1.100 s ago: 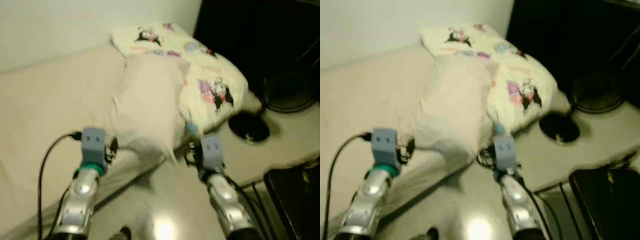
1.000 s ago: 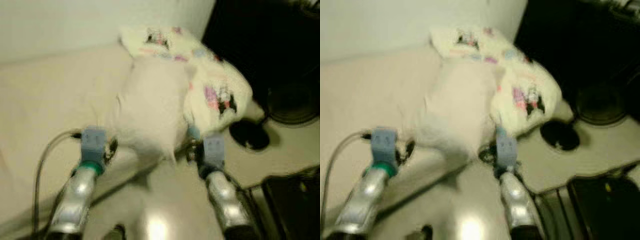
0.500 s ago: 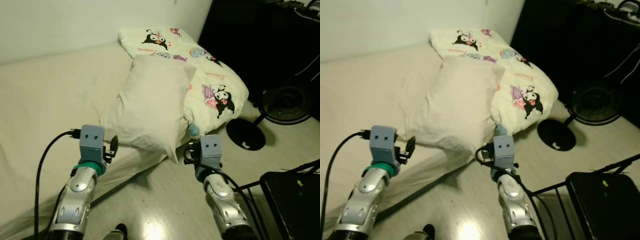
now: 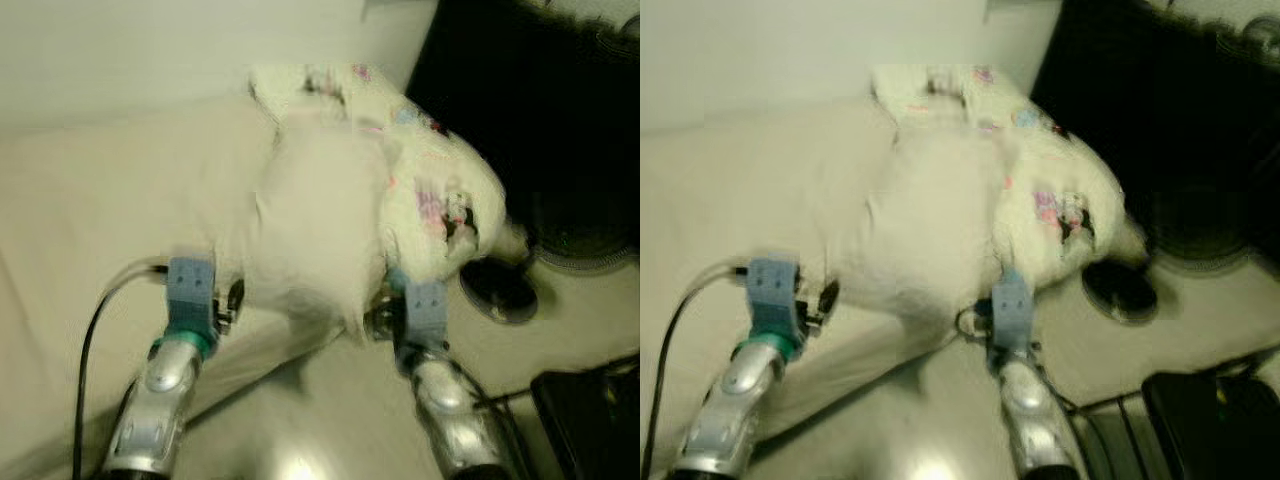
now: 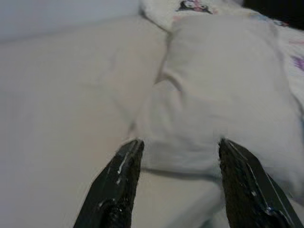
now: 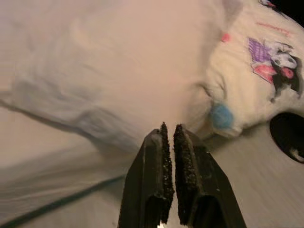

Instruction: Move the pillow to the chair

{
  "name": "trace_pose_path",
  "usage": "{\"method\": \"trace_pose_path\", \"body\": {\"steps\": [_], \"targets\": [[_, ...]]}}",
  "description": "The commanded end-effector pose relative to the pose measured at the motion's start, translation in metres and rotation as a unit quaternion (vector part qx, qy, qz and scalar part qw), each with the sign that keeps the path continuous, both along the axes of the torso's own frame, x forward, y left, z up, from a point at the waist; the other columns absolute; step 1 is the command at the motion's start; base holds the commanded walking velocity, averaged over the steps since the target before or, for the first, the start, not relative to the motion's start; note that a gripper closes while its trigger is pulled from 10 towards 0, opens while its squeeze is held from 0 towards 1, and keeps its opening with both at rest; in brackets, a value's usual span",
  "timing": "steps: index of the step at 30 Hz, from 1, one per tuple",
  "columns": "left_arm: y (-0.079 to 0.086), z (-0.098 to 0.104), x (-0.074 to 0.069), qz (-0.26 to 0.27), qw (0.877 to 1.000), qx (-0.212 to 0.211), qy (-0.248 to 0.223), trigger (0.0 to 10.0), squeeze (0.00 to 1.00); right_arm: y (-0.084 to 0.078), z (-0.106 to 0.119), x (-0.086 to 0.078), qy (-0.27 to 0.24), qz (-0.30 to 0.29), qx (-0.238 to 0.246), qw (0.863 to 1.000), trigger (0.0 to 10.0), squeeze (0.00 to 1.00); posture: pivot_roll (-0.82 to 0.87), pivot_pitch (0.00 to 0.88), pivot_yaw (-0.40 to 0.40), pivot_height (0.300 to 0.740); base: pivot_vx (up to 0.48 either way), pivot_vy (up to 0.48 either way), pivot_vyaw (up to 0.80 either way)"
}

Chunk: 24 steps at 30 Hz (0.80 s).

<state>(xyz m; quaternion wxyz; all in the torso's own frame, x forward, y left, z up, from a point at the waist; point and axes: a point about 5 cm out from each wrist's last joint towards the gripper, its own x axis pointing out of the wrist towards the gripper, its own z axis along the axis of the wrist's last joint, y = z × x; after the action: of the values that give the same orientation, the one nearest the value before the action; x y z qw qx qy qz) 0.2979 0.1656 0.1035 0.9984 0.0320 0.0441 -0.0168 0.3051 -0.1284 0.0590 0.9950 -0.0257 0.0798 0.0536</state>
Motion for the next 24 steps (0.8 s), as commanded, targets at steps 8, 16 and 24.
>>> {"method": "trace_pose_path", "body": {"steps": [8, 16, 24], "targets": [[-0.0075, -0.0032, -0.0029, -0.013, 1.000, -0.007, 0.006, 10.0, 0.00, -0.0101, -0.0065, -0.0032, 0.014, -0.014, -0.005, 1.000, 10.0, 0.00, 0.09, 0.005, -0.065, 0.740, 0.314, 0.000, 0.00], [-0.0080, -0.0037, -0.0034, -0.016, 1.000, -0.005, 0.007, 10.0, 0.00, -0.0108, -0.0092, -0.0067, 0.019, -0.019, -0.001, 1.000, 10.0, 0.00, 0.09, 0.013, -0.061, 0.740, 0.299, 0.000, 0.00], [-0.0082, -0.0039, -0.0035, -0.017, 1.000, -0.002, 0.009, 10.0, 0.00, -0.0106, -0.0092, -0.0064, 0.020, -0.021, 0.002, 1.000, 10.0, 0.00, 0.09, 0.023, -0.059, 0.740, 0.252, 0.000, 0.00]]}}
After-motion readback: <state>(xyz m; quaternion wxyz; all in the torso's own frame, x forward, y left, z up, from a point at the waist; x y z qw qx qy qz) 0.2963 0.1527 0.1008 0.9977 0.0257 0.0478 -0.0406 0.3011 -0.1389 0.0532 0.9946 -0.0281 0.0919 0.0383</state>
